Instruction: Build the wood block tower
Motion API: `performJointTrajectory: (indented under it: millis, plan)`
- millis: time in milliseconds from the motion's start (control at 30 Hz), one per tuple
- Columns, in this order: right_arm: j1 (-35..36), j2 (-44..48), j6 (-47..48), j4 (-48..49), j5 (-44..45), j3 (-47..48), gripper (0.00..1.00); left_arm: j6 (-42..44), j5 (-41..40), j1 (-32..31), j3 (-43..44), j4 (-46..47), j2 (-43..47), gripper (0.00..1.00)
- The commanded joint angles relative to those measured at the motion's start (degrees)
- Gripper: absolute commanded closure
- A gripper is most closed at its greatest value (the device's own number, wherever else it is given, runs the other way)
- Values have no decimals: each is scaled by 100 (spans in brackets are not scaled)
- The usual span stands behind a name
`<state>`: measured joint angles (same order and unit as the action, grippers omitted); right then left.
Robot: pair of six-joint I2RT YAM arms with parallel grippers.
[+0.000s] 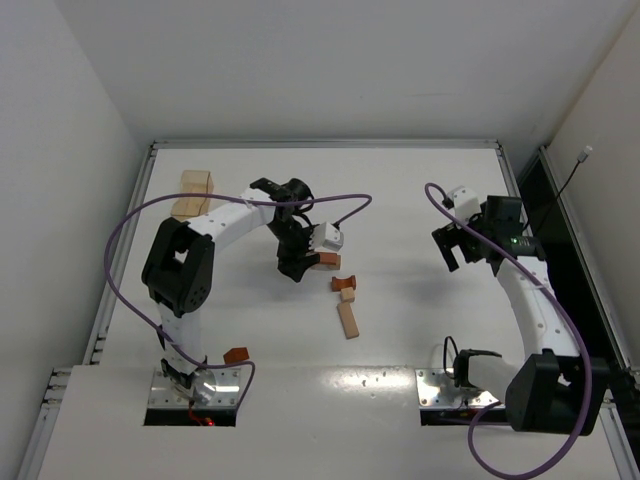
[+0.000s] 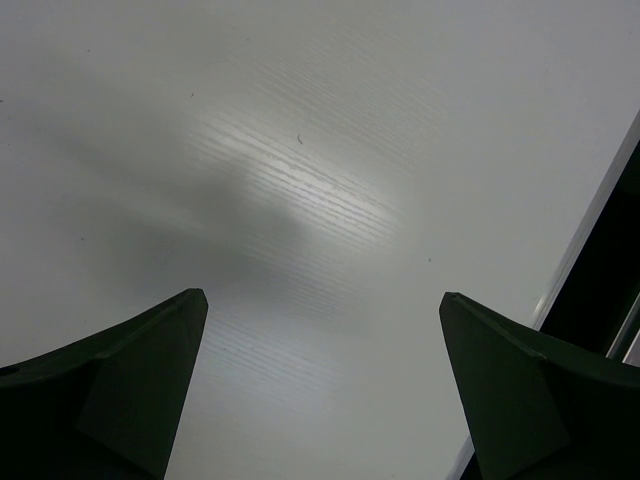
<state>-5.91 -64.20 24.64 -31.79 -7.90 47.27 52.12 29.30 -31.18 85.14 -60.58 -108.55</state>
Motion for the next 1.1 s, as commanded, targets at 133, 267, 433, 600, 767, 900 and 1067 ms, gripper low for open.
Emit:
performJointTrajectory:
  millis: [133,267,433,600,767,900,1067]
  plan:
    - [-33,119,-39,173,-10,20,0,106,208,-46,125,134,106,43]
    - [-33,119,-39,173,-10,20,0,106,155,-46,125,187,53,42]
    - [-33,119,-39,173,-10,20,0,53,102,-46,125,248,53,41]
    - [-33,119,-39,226,-10,20,0,53,50,-46,178,301,1,41]
    - [-33,119,-39,226,-10,20,0,53,50,-46,178,301,1,41]
    - [-33,119,-39,226,-10,20,0,53,102,-46,21,187,158,44]
    - [-33,119,-39,174,-10,20,0,53,155,-46,-805,187,947,74]
